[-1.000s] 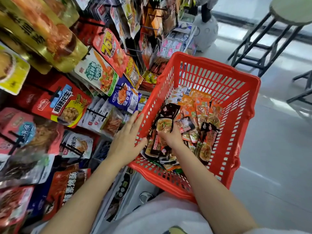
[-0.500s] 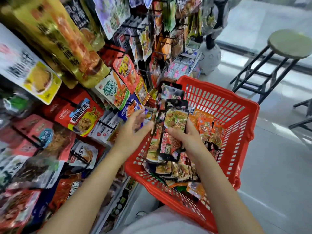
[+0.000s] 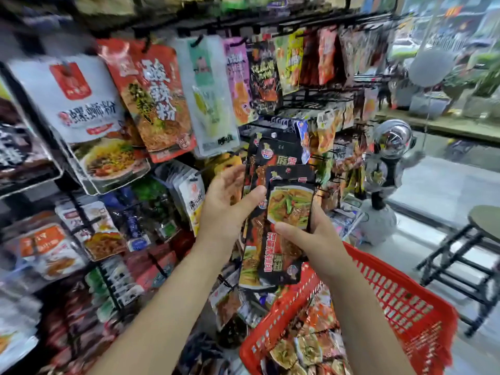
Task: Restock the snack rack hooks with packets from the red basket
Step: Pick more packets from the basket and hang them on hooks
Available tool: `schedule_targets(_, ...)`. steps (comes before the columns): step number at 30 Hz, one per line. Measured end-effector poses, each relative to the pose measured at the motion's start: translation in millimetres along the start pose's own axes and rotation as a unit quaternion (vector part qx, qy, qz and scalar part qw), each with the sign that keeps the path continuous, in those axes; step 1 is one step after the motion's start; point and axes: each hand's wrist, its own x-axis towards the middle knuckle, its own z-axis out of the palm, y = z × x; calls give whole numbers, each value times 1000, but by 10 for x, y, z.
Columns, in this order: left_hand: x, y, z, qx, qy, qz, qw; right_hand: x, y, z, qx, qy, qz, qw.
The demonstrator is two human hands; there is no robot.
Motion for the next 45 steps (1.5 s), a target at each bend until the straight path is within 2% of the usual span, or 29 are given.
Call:
schedule_targets(2, 8, 176, -73, 1, 18, 38, 999, 9, -123, 98, -10, -9, -16, 1000)
schedule_targets(3, 10, 268, -102, -6, 13, 31, 999, 9, -186, 132, -15, -13, -23, 1000)
schedule_targets(9, -122, 901, -258, -112, -126, -103, 980, 121, -640, 311, -43, -96, -50, 993)
schedule_targets(12, -173, 1228, -348, -131, -152, -66, 977, 255, -992, 516, -52, -124, -95, 986)
schedule_targets(14, -201, 1461, -428, -119, -126, -31, 984, 334, -1215, 701, -58, -134, -135, 980)
schedule_targets(16, -188, 1648, -550, -106, -67, 0, 992, 415, -1410, 928, -53, -121, -175, 976)
schedule_targets(21, -214, 2110, -833, -115, 21, 50, 992, 567, -1765, 1569, -10, -22, -248, 968)
schedule_targets(26, -298, 2446, -1128, -110, 154, 115, 975, 544, -1847, 2071, -38, -43, -282, 958)
schedule_targets(30, -363, 2587, -1304, -75, 230, 142, 960, 498, -1863, 2352, 4, -124, -237, 964)
schedule_targets(36, -566, 2752, -1360, -23, 241, 162, 957, 466, -1887, 2489, 38, -145, -238, 960)
schedule_targets(43, -694, 2907, -1391, 27, 251, 155, 955, 500, -1999, 2386, 63, -82, -252, 962)
schedule_targets(45, -705, 2901, -1437, 48, 243, 143, 958, 521, -2044, 2338, 93, -86, -269, 955)
